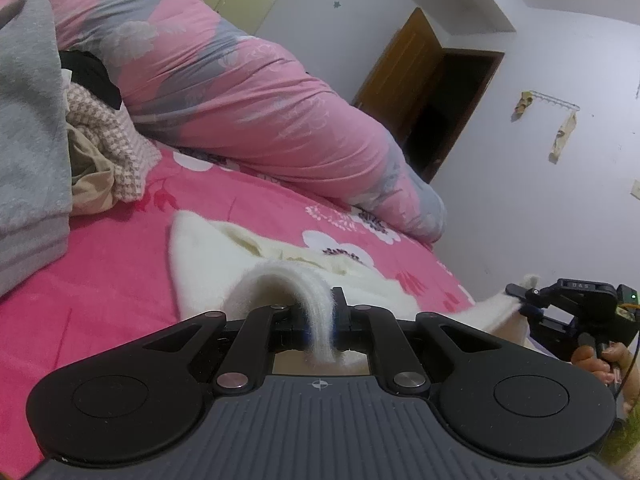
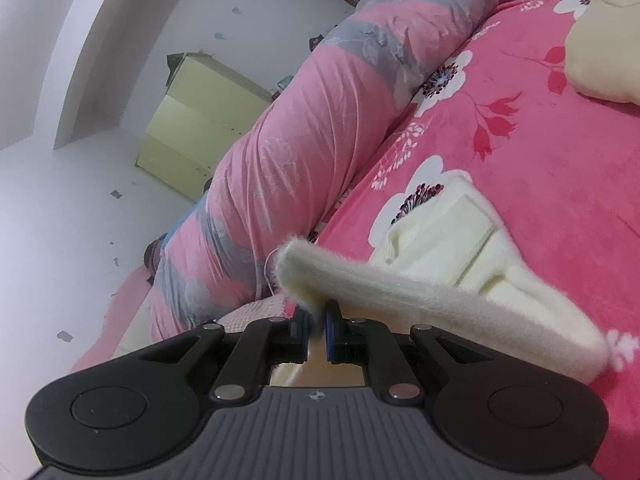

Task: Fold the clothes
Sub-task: 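Lift the fleece hem with both grippers and fold it over the fleece body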

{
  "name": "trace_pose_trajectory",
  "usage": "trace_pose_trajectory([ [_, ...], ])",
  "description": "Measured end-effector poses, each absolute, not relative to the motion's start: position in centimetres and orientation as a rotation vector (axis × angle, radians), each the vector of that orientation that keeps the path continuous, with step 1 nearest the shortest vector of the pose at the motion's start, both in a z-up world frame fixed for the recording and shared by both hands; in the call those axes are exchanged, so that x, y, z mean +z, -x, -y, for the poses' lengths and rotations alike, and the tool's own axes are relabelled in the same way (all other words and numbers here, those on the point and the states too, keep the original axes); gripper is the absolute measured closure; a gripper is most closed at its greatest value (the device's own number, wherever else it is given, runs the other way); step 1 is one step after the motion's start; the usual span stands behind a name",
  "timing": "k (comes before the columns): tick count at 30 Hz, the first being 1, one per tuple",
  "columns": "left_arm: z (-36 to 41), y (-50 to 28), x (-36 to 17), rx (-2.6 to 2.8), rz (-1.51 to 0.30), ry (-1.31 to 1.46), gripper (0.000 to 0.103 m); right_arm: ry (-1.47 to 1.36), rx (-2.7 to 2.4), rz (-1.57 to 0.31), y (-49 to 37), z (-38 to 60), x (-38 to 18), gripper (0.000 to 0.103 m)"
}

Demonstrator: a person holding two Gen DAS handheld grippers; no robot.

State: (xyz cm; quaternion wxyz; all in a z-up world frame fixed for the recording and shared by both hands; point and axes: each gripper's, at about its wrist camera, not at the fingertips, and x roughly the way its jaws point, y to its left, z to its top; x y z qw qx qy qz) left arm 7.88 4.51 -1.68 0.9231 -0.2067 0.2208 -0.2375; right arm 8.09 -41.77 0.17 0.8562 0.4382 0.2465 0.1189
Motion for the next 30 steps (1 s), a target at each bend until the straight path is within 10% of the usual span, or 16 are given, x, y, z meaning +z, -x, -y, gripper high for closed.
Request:
trace_pose_trajectory([
  [30, -3.7, -23.9, -4.0, -0.404, -0.516, 0.380, 0.096, -0.870, 0.248, -0.587, -26.3, 41.3, -4.3, 0.096],
])
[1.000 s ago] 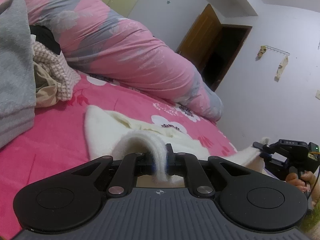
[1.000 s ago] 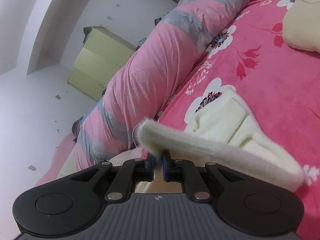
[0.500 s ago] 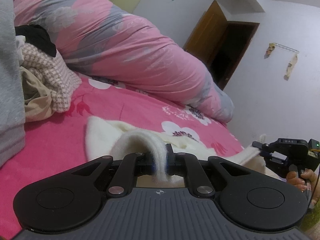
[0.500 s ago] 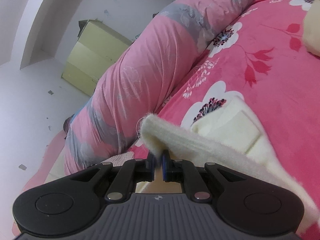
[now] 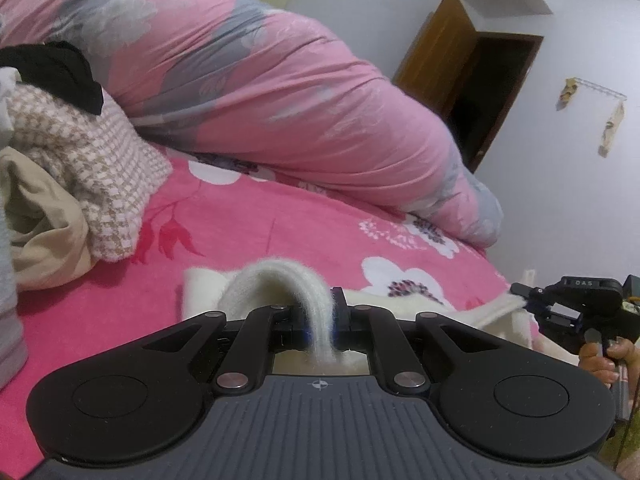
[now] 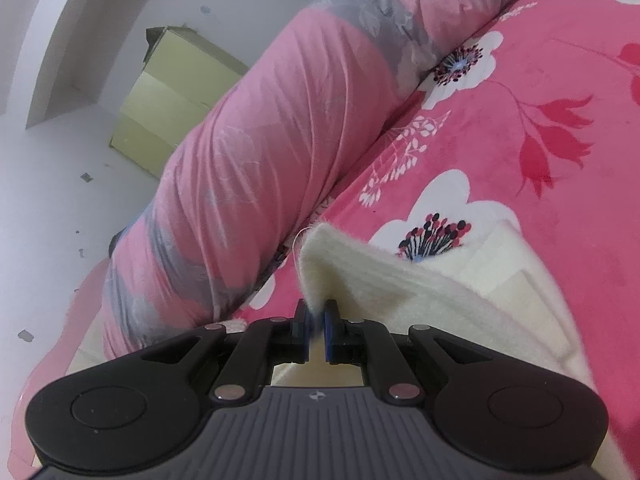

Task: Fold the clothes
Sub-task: 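Lift the fleece hem with both grippers and fold it over the fleece body, then open both grippers to release the folded hem and withdraw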

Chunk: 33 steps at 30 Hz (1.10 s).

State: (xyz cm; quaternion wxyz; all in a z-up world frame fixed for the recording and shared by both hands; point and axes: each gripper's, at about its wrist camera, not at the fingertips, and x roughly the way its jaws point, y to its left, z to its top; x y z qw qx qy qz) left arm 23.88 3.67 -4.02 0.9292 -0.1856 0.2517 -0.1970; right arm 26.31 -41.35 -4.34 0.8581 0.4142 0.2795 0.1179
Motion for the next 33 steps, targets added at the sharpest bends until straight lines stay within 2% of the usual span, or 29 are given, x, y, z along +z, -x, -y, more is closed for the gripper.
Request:
trace_pose_trajectory([
  [13, -2.7, -29.6, -6.8, -0.383, -0.591, 0.354, 0.096, -0.953, 0.201, -0.626, -30.7, 42.4, -9.8, 0.096],
  [21, -3.6, -32.1, -7.7, -0.418, -0.667, 0.445, 0.091, -1.086, 0.222, -0.653, -31.9, 43.9, -12.6, 0.094],
  [25, -4.8, -33.1, -8.2, -0.442, -0.695, 0.586, 0.088, -1.153, 0.255, -0.625, -32.1, 44.6, -13.1, 0.083],
  [28, -6.4, -33.7, -9.0, -0.469, -0.709, 0.775, 0.077, -1.223, 0.266, -0.583, -32.2, 45.3, -13.4, 0.073],
  [33, -8.5, -34.2, -9.1, -0.456, -0.654, 0.951, 0.070, -1.250, 0.256, -0.556, -32.5, 45.7, -13.7, 0.071],
])
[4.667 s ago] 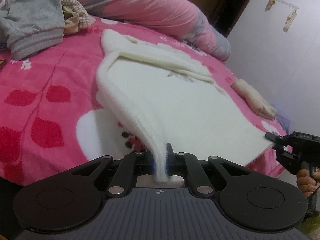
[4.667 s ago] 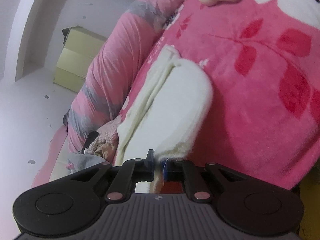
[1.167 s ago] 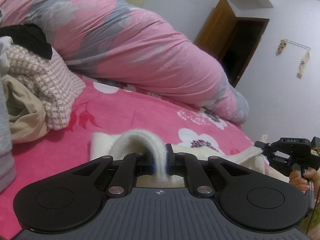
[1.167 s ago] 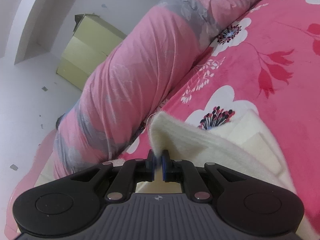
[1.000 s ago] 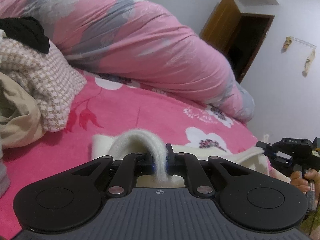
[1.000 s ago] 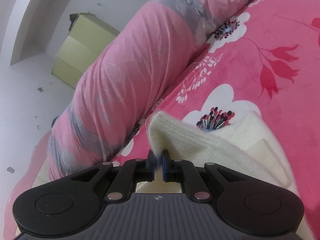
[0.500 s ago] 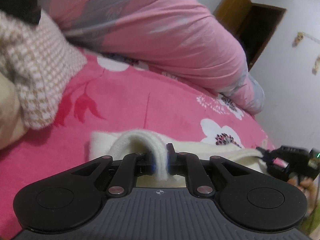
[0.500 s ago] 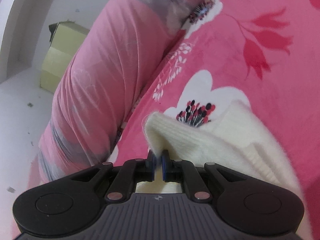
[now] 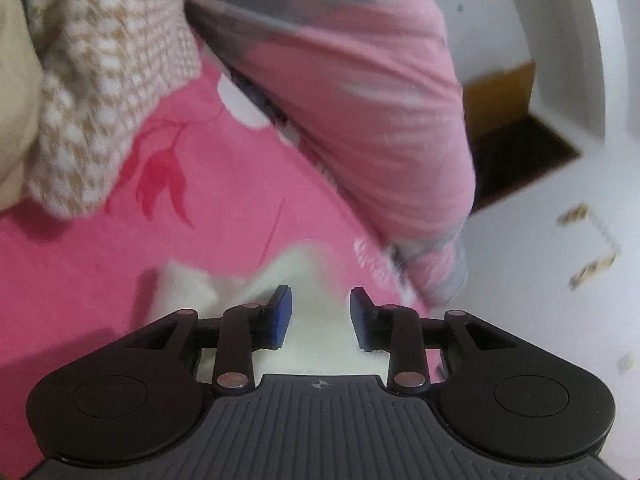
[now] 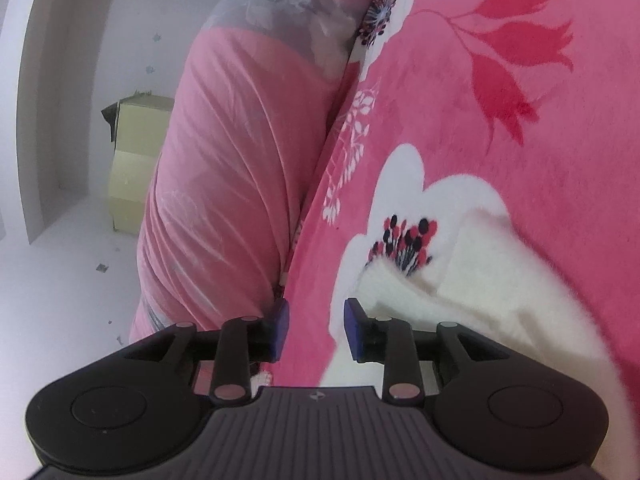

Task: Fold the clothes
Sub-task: 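Open both grippers to release the folded hem and withdraw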

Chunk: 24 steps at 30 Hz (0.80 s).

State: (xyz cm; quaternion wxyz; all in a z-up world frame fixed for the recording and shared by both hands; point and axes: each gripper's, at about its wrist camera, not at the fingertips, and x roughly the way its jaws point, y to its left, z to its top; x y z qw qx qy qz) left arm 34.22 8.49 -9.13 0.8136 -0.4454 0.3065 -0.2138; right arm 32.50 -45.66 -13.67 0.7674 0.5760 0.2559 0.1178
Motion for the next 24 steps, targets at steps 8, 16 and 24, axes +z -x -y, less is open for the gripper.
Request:
trace_pose_trajectory([
  [8, -9.5, -33.0, -7.1, -0.412, -0.593, 0.821, 0.067, -1.129, 0.199, -0.510, -30.9, 46.0, -11.3, 0.070],
  [16, -7.9, -32.6, -6.7, -0.342, -0.613, 0.460, 0.064, -0.797, 0.121, -0.626, -31.2, 47.2, -8.6, 0.065],
  [24, -5.0, -32.7, -8.0, -0.324, -0.608, 0.236, 0.077, -0.421, 0.174, -0.661, -32.7, 43.4, -7.5, 0.067],
])
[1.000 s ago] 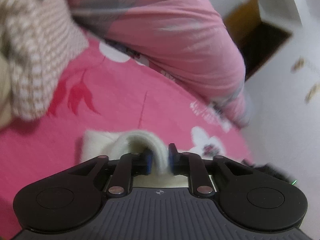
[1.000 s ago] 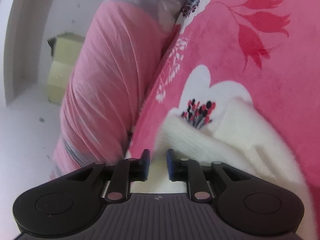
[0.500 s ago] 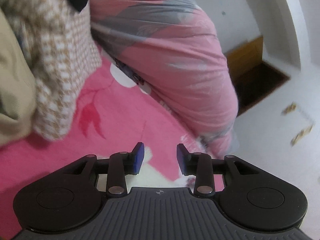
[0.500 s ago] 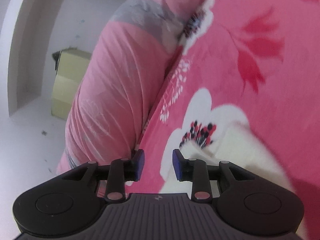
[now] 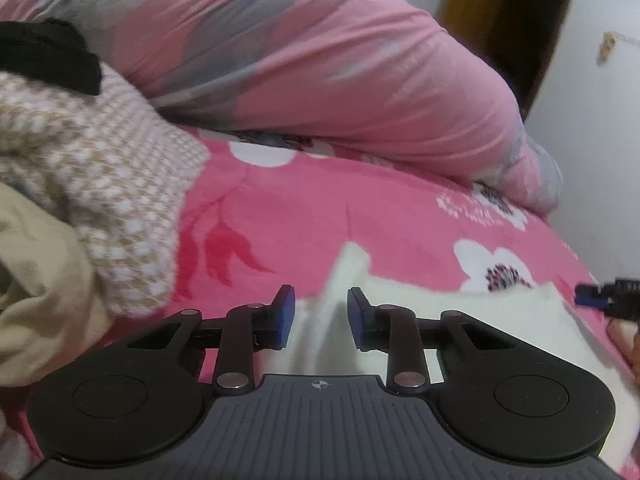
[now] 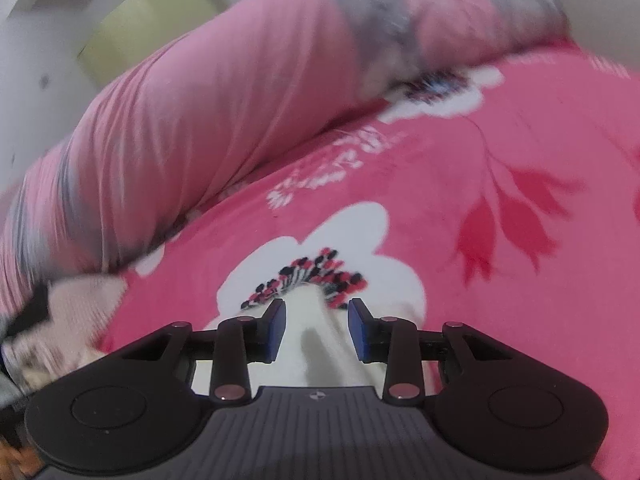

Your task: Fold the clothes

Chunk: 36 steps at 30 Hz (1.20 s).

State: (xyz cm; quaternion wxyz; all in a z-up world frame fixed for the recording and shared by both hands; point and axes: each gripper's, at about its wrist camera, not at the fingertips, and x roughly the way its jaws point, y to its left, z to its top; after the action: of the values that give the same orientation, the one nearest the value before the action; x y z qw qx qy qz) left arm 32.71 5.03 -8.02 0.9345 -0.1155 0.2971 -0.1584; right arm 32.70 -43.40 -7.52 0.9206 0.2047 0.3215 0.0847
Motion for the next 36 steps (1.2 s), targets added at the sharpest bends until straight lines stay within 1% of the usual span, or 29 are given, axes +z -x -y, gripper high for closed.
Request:
trace_pose_trajectory([
  [3, -4.8, -32.8, -8.1, -0.339, -0.604, 0.228, 0.079, -0.358, 0.202, -0.683, -33.4, 42.5, -7.6, 0.067],
  [8, -4.9, -32.8, -7.9, -0.377, -0.599, 0.239, 0.079, -0.327, 0.186, -0.757, -35.1, 41.9, -8.8, 0.069],
  [9, -4.9, -32.6, -7.9, -0.386, -0.594, 0.247, 0.079, -0.334, 0.187, -0.759, -35.1, 41.9, -9.0, 0.072],
  [11, -5.2, -32.3, -7.8, -0.414, -0.591, 0.265, 0.079, -0.346, 0.190, -0.753, -34.9, 42.1, -9.1, 0.081],
  [13, -5.1, -32.4, -7.9, -0.438, -0.604, 0.250, 0.079, -0.347, 0.192, -0.741, -34.5, 42.1, -9.1, 0.087],
  [18, -4.5, -32.8, -8.4, -0.418, -0.616, 0.216, 0.079, -0.363, 0.187, -0.727, -34.4, 42.2, -9.0, 0.088],
  [20, -4.5, -33.3, -8.5, -0.408, -0.624, 0.231, 0.079, -0.362, 0.182, -0.725, -34.4, 42.1, -9.0, 0.091],
  [26, -3.9, -34.8, -8.8, -0.410, -0.662, 0.234, 0.080, -0.366, 0.186, -0.675, -33.5, 42.0, -8.4, 0.094],
  [27, -3.8, -34.9, -8.9, -0.404, -0.666, 0.227, 0.087, -0.367, 0.174, -0.658, -33.2, 42.0, -8.2, 0.094],
  [28, -3.6, -34.9, -8.9, -0.395, -0.672, 0.215, 0.091, -0.369, 0.167, -0.646, -33.0, 42.0, -8.0, 0.094],
  [30, -3.4, -34.7, -8.7, -0.367, -0.671, 0.209, 0.094, -0.377, 0.158, -0.609, -32.5, 42.1, -7.4, 0.094],
  [36, -4.0, -33.0, -7.0, -0.368, -0.555, 0.288, 0.094, -0.356, 0.151, -0.497, -31.1, 42.0, -5.2, 0.095],
])
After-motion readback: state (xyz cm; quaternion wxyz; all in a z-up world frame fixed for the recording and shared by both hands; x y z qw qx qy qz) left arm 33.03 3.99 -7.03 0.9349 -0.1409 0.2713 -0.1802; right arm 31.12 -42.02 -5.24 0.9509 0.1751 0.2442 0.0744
